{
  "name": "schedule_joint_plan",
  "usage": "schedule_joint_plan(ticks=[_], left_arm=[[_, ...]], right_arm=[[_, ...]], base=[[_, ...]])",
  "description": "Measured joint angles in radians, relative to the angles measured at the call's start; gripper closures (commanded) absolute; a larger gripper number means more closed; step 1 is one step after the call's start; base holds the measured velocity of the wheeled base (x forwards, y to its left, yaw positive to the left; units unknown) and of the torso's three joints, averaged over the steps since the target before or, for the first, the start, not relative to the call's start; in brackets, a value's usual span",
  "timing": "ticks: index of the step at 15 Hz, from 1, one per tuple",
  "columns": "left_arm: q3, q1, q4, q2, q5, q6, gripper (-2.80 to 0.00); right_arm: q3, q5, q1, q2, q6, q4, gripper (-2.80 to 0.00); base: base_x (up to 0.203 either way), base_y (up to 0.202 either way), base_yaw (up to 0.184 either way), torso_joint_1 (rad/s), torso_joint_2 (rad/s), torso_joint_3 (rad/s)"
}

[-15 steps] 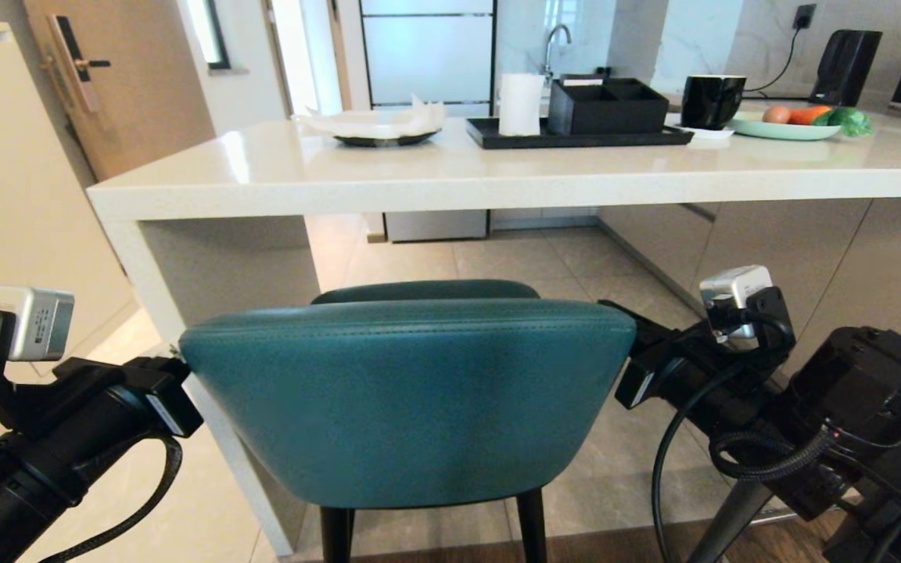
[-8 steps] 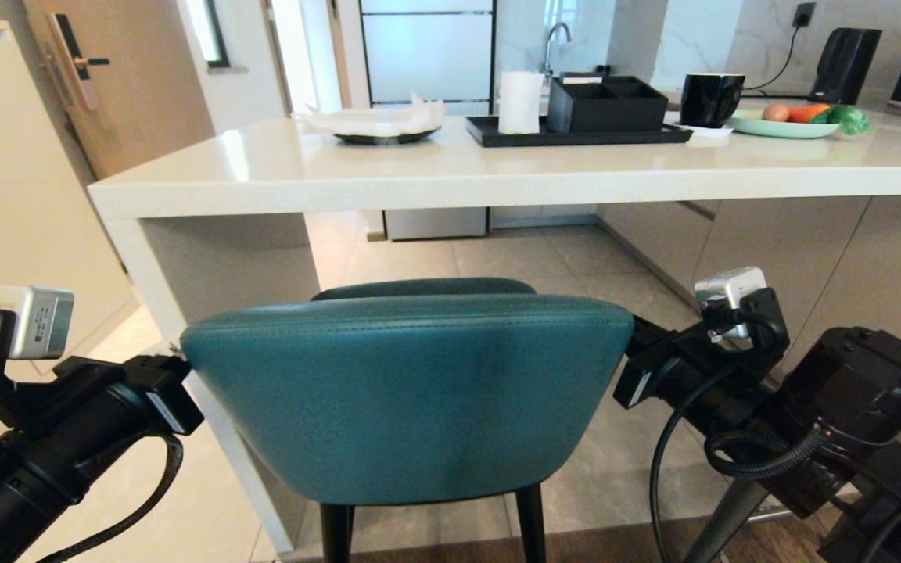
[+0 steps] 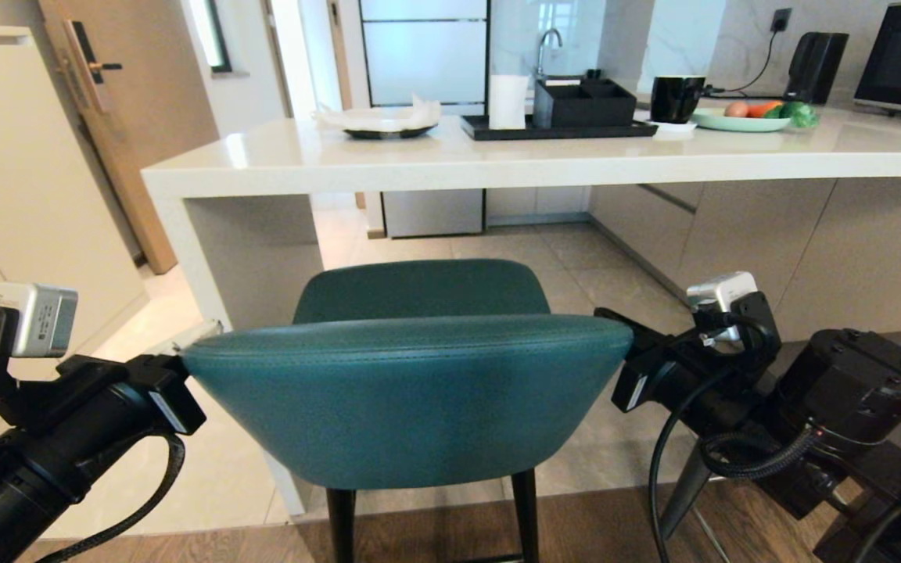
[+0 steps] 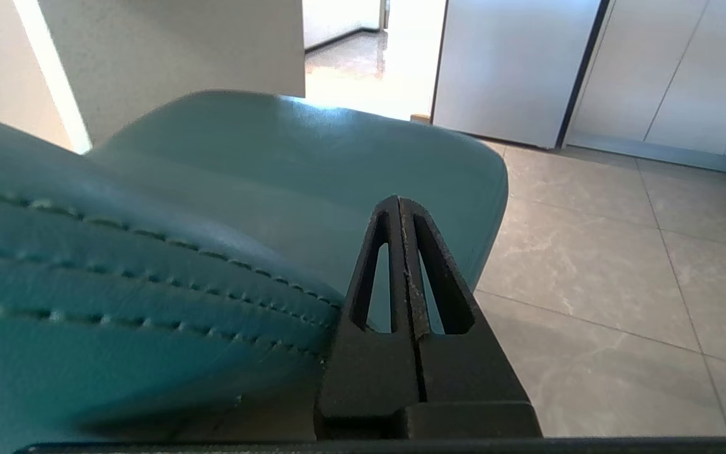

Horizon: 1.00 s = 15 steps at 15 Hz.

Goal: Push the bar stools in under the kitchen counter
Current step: Pull the blue chair out from under the dining table

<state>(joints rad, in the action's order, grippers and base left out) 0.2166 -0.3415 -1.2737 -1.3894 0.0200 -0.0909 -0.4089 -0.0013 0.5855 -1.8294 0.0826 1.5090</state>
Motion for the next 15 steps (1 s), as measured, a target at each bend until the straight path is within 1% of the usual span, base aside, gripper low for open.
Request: schedule_joint_plan(ticks=[8, 12, 13, 15], left_arm=[[0.089, -0.010, -0.001, -0.059, 0.001, 0.001, 0.00], [0.102, -0.047, 0.000, -0.060, -0.005, 0.004, 0.00], [0.109, -0.055, 0.014, -0.058, -0.011, 0.007, 0.00], [0.139, -0.072, 0.111, -0.036, -0.048, 0.020, 0.00]], right_arm=[[-0.087, -0.007, -0.029, -0.036, 0.002, -0.005, 0.00], [-0.128, -0.013, -0.032, -0.044, 0.003, -0.030, 0.00], [-0.139, -0.014, -0.032, -0.045, 0.003, -0.040, 0.00], [-0.170, -0.013, -0.032, -0.046, 0.003, -0.070, 0.00]], base=[[0.000, 0.000, 0.000, 0.000, 0.00, 0.000], [0.000, 0.000, 0.000, 0.000, 0.00, 0.000], [0.000, 0.000, 0.000, 0.000, 0.00, 0.000], [0.000, 0.000, 0.000, 0.000, 0.00, 0.000]])
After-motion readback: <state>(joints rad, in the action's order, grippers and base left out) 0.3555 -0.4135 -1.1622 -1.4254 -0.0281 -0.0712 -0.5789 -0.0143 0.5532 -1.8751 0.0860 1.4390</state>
